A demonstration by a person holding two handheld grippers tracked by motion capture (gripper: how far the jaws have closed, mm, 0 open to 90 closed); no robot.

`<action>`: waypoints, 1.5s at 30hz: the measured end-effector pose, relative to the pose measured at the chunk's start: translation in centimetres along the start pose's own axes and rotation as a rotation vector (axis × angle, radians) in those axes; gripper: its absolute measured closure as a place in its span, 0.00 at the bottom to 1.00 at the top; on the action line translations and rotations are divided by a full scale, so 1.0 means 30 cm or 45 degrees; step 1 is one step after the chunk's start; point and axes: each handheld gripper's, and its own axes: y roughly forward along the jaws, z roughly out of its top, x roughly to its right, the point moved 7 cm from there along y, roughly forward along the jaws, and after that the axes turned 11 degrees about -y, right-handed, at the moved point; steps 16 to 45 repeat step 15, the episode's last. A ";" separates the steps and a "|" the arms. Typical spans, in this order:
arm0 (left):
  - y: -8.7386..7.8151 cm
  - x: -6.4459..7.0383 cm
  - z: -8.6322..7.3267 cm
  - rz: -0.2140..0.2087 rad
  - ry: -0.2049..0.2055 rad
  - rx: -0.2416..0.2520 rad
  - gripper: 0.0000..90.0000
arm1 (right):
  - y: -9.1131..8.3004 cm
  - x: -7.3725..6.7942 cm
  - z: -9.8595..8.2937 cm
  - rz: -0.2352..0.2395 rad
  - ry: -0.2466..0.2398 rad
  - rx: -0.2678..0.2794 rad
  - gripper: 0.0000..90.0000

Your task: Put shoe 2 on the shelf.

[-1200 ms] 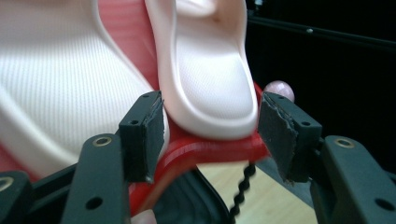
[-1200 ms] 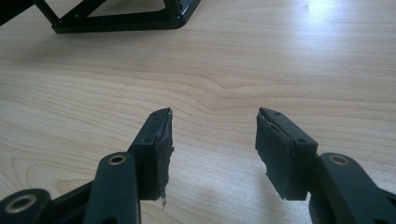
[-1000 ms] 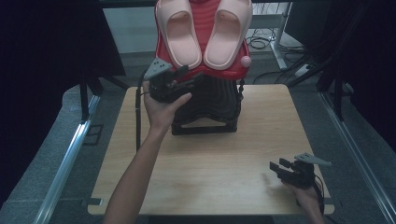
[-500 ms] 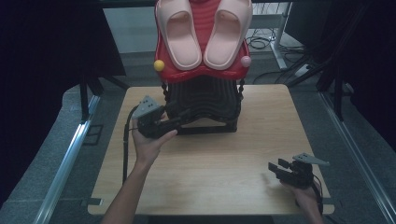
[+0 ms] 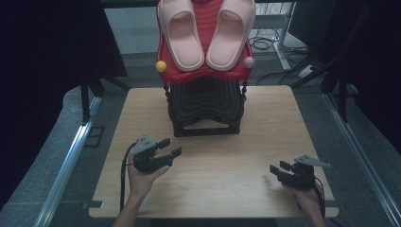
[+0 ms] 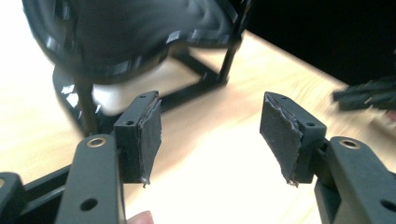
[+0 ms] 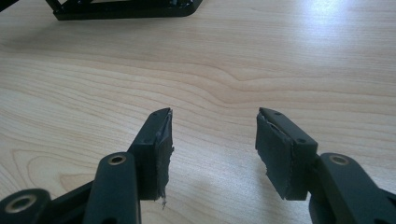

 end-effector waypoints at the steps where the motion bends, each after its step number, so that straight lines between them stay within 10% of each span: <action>1: 0.004 -0.010 -0.021 0.004 -0.008 -0.016 0.43 | 0.003 -0.001 -0.001 -0.002 0.002 -0.001 0.51; 9: 0.017 -0.058 -0.132 0.022 -0.048 -0.095 0.42 | 0.025 -0.010 -0.003 0.004 0.006 -0.022 0.49; 45: 0.021 -0.070 -0.130 0.016 -0.082 -0.094 0.41 | 0.034 -0.015 0.003 0.009 0.005 -0.021 0.48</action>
